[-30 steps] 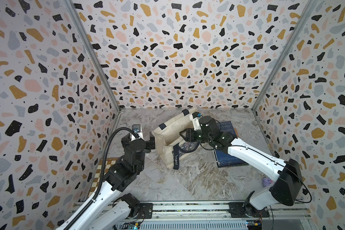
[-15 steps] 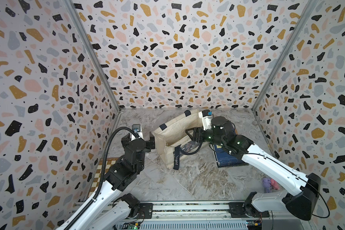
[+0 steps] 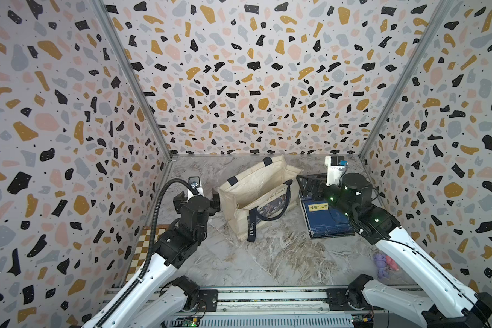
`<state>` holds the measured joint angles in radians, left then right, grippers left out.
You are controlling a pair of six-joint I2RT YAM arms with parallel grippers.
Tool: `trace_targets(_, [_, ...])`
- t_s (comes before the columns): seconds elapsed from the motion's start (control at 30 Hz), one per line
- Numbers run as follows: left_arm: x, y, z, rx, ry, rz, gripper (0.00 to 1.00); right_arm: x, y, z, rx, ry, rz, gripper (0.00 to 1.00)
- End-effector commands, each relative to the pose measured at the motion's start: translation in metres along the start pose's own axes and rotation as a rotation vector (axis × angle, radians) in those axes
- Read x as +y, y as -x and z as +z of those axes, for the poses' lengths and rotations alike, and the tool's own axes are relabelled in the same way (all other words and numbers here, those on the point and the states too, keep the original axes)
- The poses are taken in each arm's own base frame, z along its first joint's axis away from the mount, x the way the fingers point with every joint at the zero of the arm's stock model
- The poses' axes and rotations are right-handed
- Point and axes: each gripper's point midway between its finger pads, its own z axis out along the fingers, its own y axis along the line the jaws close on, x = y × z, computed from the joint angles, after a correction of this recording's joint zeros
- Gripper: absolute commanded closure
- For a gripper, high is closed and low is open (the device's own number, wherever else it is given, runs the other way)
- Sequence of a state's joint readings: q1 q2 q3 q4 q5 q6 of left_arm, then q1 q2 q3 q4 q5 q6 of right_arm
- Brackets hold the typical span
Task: Take out the books from the canvas bag
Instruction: Adjust the canvas bag at the center of the board, then reset both arms
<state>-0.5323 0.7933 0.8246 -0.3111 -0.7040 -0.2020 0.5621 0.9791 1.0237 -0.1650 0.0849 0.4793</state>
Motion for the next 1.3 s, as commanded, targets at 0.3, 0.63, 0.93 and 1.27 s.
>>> trace_targets(0.3, [0.02,-0.04,0.045,0.021,0.113,-0.003,0.01,-0.145,-0.016,-0.015,-0.22,-0.572,-0.243,0.01])
trace_targets(0.63, [0.03,-0.089,0.079,0.057,0.148,0.049,0.01,-0.249,-0.092,-0.006,-0.141,-0.752,-0.256,0.0])
trace_targets(0.93, [0.049,-0.116,0.115,0.14,0.191,0.027,0.01,-0.253,-0.127,0.021,-0.185,-0.634,-0.344,0.0])
trace_targets(1.27, [0.034,-0.157,0.15,0.206,0.001,-0.074,0.01,-0.245,-0.142,0.035,-0.131,-0.462,-0.37,0.01])
